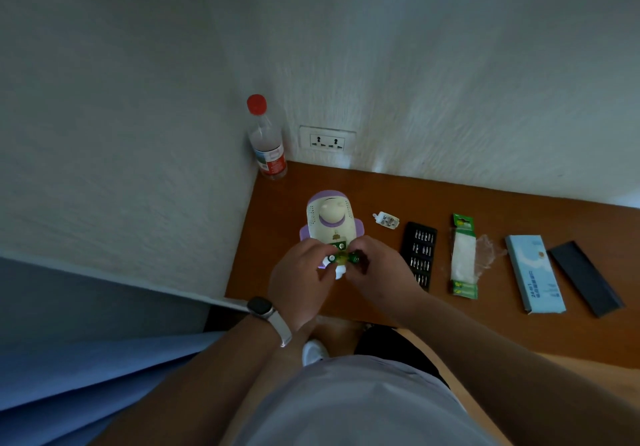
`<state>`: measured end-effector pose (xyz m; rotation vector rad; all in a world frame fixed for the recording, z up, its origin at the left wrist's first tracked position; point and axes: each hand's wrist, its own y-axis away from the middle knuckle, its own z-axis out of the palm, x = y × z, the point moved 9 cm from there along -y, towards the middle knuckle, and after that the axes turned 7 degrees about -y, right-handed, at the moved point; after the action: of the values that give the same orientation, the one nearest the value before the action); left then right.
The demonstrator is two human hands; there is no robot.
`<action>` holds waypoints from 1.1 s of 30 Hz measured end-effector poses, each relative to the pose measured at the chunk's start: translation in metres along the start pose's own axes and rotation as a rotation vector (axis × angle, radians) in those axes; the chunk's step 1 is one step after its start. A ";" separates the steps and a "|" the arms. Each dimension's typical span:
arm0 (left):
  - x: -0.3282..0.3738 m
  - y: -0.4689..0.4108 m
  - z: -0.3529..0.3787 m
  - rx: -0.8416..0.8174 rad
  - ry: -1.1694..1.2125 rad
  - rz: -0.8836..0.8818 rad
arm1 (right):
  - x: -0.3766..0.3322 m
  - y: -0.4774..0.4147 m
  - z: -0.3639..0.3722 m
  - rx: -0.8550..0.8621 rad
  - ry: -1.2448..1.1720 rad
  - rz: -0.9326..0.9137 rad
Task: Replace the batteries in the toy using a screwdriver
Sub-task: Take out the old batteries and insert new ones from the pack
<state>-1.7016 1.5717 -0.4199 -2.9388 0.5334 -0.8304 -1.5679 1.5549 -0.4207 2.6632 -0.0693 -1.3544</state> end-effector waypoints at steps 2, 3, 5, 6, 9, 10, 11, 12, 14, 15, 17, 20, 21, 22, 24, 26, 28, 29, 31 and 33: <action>-0.001 -0.001 0.001 0.011 -0.016 -0.008 | -0.001 -0.004 0.004 -0.023 0.037 -0.007; -0.001 -0.002 0.002 0.015 -0.032 -0.003 | -0.002 -0.006 0.006 -0.034 0.049 -0.009; -0.001 -0.004 0.005 0.010 -0.052 0.002 | -0.005 -0.009 0.007 -0.041 0.060 -0.010; -0.002 -0.004 0.007 0.007 -0.054 0.001 | -0.005 -0.010 0.008 -0.043 0.061 -0.008; -0.005 -0.004 0.010 0.001 -0.063 -0.008 | -0.005 -0.012 0.009 -0.062 0.070 -0.009; -0.005 -0.004 0.010 -0.005 -0.060 -0.010 | -0.005 -0.013 0.009 -0.069 0.071 -0.011; -0.006 -0.004 0.011 -0.015 -0.047 -0.009 | -0.005 -0.012 0.009 -0.077 0.070 -0.012; -0.006 -0.004 0.012 -0.031 -0.027 -0.008 | -0.005 -0.012 0.008 -0.082 0.069 -0.016; -0.005 -0.004 0.013 -0.056 0.005 -0.005 | -0.004 -0.012 0.007 -0.084 0.067 -0.028; -0.006 -0.004 0.014 -0.060 0.008 -0.009 | -0.003 -0.011 0.006 -0.080 0.066 -0.034; -0.008 -0.004 0.014 -0.062 0.017 -0.032 | 0.000 -0.010 0.003 -0.066 0.064 -0.040; -0.014 -0.002 0.013 -0.053 0.075 -0.085 | 0.003 -0.007 -0.002 -0.017 0.040 -0.067; -0.017 -0.002 0.012 -0.049 0.105 -0.104 | 0.005 -0.005 -0.004 0.000 0.031 -0.074; -0.020 -0.001 0.012 -0.043 0.137 -0.125 | 0.006 -0.005 -0.005 0.015 0.026 -0.072; -0.028 -0.001 0.012 -0.032 0.202 -0.205 | 0.011 -0.004 -0.006 0.031 0.009 -0.039; -0.037 -0.001 0.017 -0.047 0.279 -0.318 | 0.017 -0.004 -0.007 0.046 -0.033 0.006; -0.044 -0.001 0.025 -0.094 0.381 -0.419 | 0.025 -0.005 -0.006 0.050 -0.082 0.064; -0.046 -0.001 0.029 -0.109 0.432 -0.450 | 0.029 -0.005 -0.004 0.045 -0.105 0.093; -0.050 -0.001 0.035 -0.116 0.503 -0.481 | 0.036 -0.006 -0.001 0.028 -0.144 0.143; -0.052 -0.001 0.038 -0.116 0.543 -0.513 | 0.041 -0.006 0.002 0.009 -0.171 0.175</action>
<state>-1.7226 1.5882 -0.4784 -2.9672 -0.1976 -1.7226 -1.5455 1.5562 -0.4557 2.4741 -0.3210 -1.5219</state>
